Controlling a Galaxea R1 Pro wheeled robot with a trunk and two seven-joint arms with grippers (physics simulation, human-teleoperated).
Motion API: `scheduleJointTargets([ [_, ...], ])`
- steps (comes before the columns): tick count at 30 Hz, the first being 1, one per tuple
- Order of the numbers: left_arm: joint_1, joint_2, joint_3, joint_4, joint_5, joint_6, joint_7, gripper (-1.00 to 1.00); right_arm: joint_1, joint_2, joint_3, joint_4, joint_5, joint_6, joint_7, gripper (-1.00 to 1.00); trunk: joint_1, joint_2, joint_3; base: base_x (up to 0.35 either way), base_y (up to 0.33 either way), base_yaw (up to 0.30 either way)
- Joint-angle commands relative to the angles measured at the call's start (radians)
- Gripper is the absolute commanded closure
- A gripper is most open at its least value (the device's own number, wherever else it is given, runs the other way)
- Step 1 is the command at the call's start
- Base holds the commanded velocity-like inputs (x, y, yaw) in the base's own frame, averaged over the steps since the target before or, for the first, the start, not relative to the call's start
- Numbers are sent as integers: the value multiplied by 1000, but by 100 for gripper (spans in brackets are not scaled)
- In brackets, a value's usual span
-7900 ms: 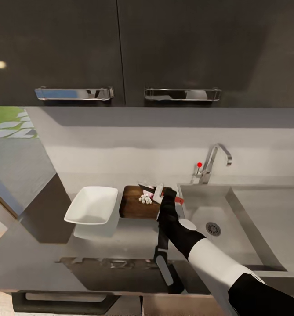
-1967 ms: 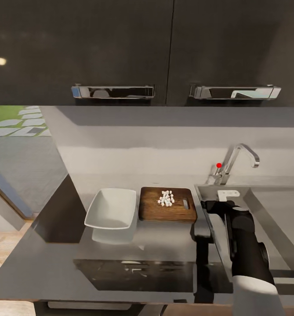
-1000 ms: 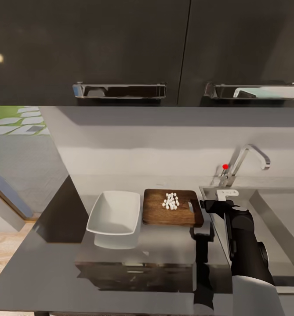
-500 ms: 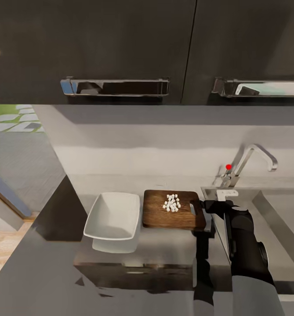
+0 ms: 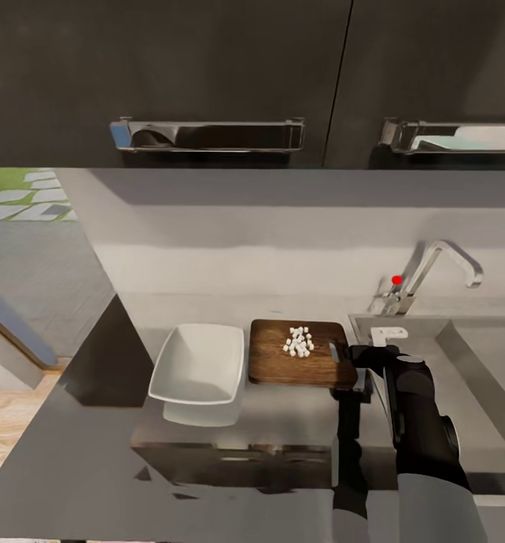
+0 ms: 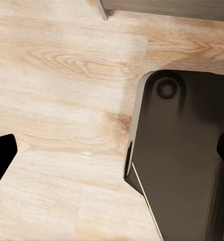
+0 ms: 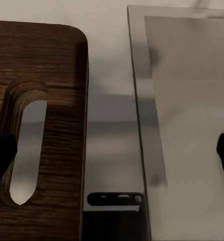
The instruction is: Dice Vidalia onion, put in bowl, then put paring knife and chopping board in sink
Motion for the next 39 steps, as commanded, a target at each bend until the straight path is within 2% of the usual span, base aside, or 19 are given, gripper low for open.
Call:
scheduleJointTargets([
  [1, 0, 0, -3, -2, 6, -1, 1, -100, -1, 1, -2, 0, 10, 3, 10, -100, 1, -2, -3, 0, 12, 0],
  [39, 0, 0, -3, -2, 4, -1, 1, -100, -1, 3, -1, 0, 10, 3, 8, -100, 1, -2, -64, 0, 0, 0],
])
